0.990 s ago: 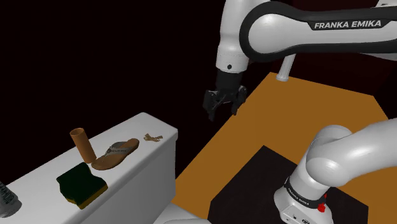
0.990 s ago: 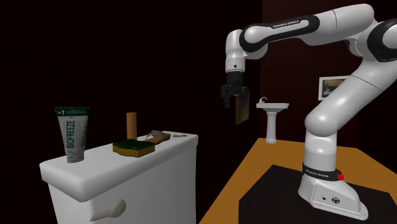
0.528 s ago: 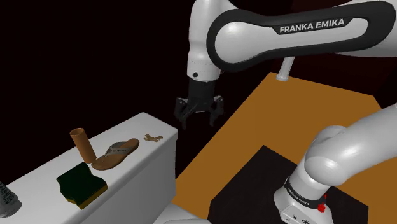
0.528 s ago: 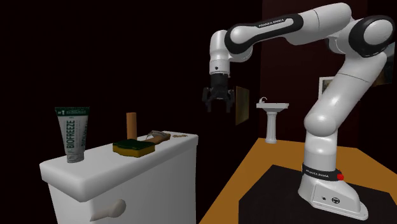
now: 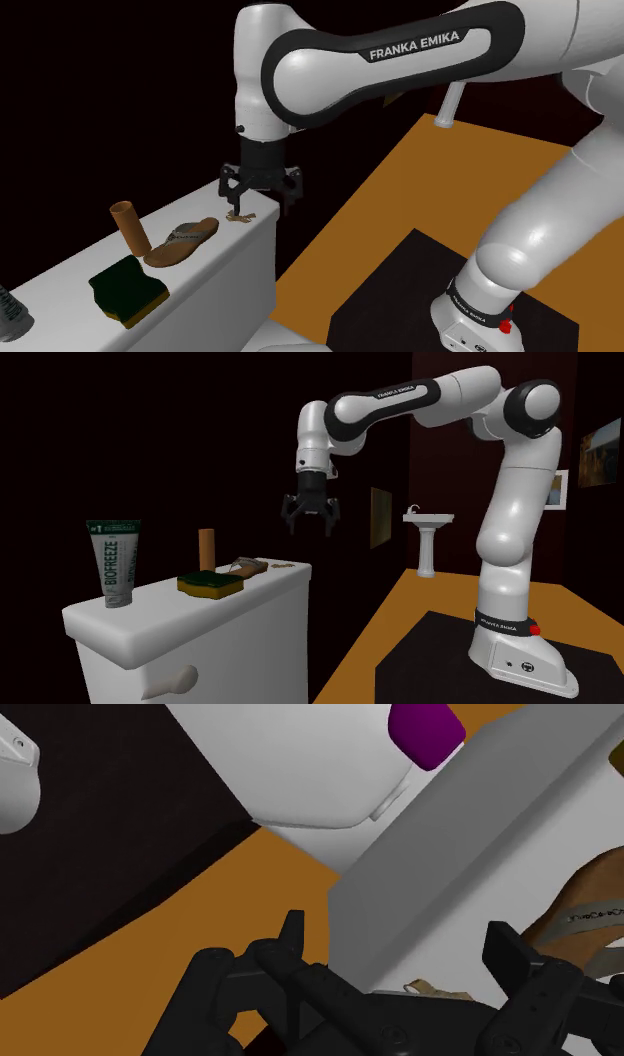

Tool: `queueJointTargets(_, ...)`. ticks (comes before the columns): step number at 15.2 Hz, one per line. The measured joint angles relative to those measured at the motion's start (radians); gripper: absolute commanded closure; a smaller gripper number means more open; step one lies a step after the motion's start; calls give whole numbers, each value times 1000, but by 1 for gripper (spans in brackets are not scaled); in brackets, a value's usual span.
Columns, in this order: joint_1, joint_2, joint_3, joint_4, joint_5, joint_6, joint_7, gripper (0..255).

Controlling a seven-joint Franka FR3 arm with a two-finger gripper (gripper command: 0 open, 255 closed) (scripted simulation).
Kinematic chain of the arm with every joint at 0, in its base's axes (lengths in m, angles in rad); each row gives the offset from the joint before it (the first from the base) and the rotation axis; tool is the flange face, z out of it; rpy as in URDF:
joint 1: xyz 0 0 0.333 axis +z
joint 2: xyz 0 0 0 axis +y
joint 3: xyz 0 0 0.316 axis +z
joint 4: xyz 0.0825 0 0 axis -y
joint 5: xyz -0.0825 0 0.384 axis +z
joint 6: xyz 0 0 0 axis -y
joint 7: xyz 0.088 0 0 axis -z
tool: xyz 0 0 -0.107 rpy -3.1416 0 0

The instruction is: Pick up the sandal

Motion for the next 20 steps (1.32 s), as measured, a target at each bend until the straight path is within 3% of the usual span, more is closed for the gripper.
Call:
queueJointTargets(3, -2, 153, 57, 101, -91, 40, 157, 0)
queueJointTargets(6, 33, 321, 78, 236, -209, 47, 322, 0)
queueJointTargets(12, 178, 590, 30, 502, -382, 23, 564, 0)
queueJointTargets(20, 192, 636, 11, 465, -410, 100, 585, 0)
